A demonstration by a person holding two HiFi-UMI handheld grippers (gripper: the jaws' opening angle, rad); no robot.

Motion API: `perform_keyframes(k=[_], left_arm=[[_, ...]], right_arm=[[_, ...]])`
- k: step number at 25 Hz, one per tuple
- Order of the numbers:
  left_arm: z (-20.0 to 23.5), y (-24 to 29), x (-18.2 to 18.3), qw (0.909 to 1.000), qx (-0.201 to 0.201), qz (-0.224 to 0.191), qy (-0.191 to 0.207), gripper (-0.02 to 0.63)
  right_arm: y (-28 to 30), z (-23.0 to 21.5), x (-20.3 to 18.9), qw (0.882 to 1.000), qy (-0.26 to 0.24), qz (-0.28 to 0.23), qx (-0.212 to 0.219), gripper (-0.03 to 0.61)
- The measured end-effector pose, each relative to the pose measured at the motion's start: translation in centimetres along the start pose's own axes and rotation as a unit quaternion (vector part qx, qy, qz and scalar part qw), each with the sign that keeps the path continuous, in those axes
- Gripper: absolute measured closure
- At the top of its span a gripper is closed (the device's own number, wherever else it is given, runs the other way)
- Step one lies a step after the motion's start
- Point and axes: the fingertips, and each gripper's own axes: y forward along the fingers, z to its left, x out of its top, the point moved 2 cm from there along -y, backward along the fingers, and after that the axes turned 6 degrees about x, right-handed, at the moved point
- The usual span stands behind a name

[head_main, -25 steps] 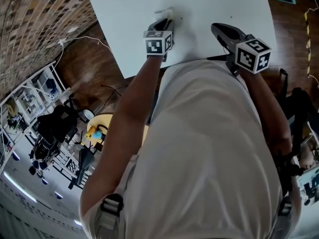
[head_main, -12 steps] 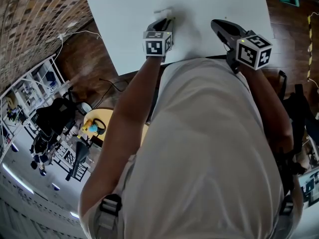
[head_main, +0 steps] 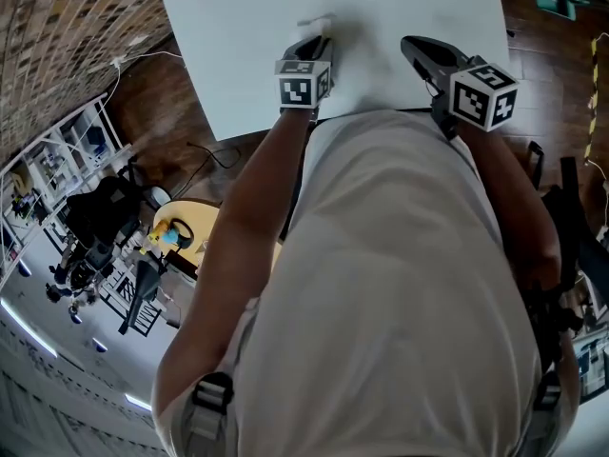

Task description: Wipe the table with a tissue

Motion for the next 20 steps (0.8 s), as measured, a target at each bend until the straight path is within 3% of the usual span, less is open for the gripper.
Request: perform_keyframes(k=[8, 13, 15, 17, 20], left_arm=[[-6.4, 1.3, 0.7, 0.9982, -0.054, 0.003, 0.025, 0.541], [-9.1, 1.0, 1.5, 0.9946, -0.101, 0.015, 0.020, 0.541], [-10.7, 0.9, 1.3, 0.9871, -0.157, 0.032, 0.003, 0.541], [-12.5, 0.6, 0.8, 0.9735, -0.221, 0.049, -0.027, 0.541], [-13.2, -0.3, 0.3, 0.9648, -0.257, 0.034, -0.044, 0.541]], right_arm=[[-1.6, -1.1, 0.3, 1.000, -0.003, 0.015, 0.005, 0.572], [-1.8, -1.1, 0.5, 1.000, -0.008, 0.019, 0.012, 0.572], [-1.7, -0.9, 0.6, 1.000, -0.010, 0.018, 0.015, 0.572], [-1.5, -0.7, 0.9, 1.000, -0.011, 0.017, 0.019, 0.572], [-1.4, -0.2, 1.1, 0.999, -0.010, 0.015, 0.028, 0.572]])
